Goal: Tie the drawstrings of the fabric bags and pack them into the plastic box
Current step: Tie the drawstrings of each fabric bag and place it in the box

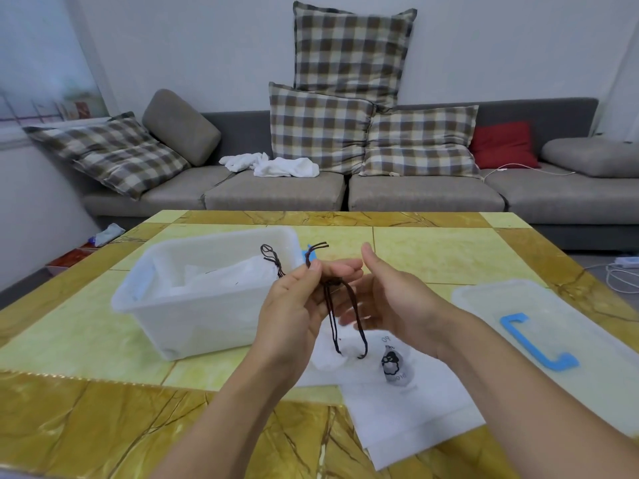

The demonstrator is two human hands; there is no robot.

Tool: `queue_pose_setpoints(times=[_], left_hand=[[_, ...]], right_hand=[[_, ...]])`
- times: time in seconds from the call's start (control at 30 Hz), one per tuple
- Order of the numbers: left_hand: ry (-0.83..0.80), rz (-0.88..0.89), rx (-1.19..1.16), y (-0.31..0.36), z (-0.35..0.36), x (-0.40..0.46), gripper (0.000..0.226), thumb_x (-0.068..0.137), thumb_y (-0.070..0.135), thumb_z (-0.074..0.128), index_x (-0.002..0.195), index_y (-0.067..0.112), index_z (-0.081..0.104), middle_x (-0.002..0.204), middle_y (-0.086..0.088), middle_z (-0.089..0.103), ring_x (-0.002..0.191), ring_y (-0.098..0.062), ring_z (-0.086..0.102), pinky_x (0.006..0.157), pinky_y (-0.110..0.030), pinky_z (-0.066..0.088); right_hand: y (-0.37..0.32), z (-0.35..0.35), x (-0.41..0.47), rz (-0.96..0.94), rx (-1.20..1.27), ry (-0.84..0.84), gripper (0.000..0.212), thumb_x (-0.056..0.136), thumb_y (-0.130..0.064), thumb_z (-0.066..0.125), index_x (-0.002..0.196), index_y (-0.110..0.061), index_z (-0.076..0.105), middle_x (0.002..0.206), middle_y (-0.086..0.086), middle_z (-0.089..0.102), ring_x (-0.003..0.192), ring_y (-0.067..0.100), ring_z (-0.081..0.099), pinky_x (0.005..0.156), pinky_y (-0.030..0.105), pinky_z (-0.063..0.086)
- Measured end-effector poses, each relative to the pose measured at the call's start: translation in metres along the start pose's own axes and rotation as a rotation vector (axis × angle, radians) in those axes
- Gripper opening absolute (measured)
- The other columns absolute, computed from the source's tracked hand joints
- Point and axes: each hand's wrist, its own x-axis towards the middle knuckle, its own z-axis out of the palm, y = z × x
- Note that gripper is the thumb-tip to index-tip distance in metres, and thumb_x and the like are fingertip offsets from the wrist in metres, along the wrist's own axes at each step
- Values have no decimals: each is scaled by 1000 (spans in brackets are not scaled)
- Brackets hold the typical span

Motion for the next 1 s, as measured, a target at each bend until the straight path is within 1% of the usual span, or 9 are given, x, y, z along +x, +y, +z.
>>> queue_pose_setpoints(times=[0.13,0.33,0.4,0.47,0.57,0.7,0.87,0.93,1.0], left_hand=[[-54,-6,21,0,-5,2,36,93,29,49,78,9,75,116,-18,71,110,-34,66,99,-45,50],[-101,-26,77,0,-6,-1,38,98,29,48,79,6,71,104,-24,71,98,-31,69,91,-37,54],[39,-25,56,0,-5,2,42,100,30,41,72,5,60,105,-20,73,102,-28,71,96,-39,53],[260,-15,-65,3,-14,9,47,107,28,34,64,11,43,78,-12,70,88,-24,73,93,-38,52],[472,-48,-234,17,-48,17,47,108,32,36,63,19,30,55,2,25,44,-15,42,55,-25,46],[502,-135,76,25,-69,23,47,106,31,40,62,22,27,57,5,16,44,-12,13,42,-26,11],[303,67,1018,8,-54,22,35,104,32,43,72,18,46,52,11,39,48,-11,33,51,-30,28],[188,71,1140,-1,-54,16,14,101,36,51,105,24,46,64,7,51,59,-7,49,55,-22,37],[106,87,1216,-4,-56,15,39,95,40,60,116,30,29,82,10,52,74,-4,55,59,-15,40]], right_hand=[[1,4,-7,108,282,-163,51,95,-58,52,106,-12,69,86,7,62,73,21,61,70,35,48],[4,6,-3,92,427,-96,17,91,-28,67,100,-17,76,82,-2,63,73,13,57,73,28,48],[5,6,1,53,556,-42,18,97,-25,60,94,-15,73,85,-1,66,78,16,62,81,30,50],[5,-2,6,23,845,66,18,100,-20,55,86,-12,63,72,3,62,70,19,65,82,37,57],[6,-28,12,-30,1078,182,16,102,-14,51,87,-8,55,55,-3,31,43,10,39,48,26,53],[12,-51,11,-36,546,252,16,103,-15,50,92,-8,59,55,-6,19,43,9,17,36,19,18],[20,-36,14,-204,-312,250,17,101,-22,58,95,-12,71,56,-2,34,48,14,23,46,25,22],[25,-28,13,-265,-589,177,22,94,-40,65,113,-32,63,61,-2,42,50,14,35,53,29,34],[30,-24,10,-255,-839,113,46,80,-63,69,118,-48,50,74,-10,54,65,10,53,64,32,44]])
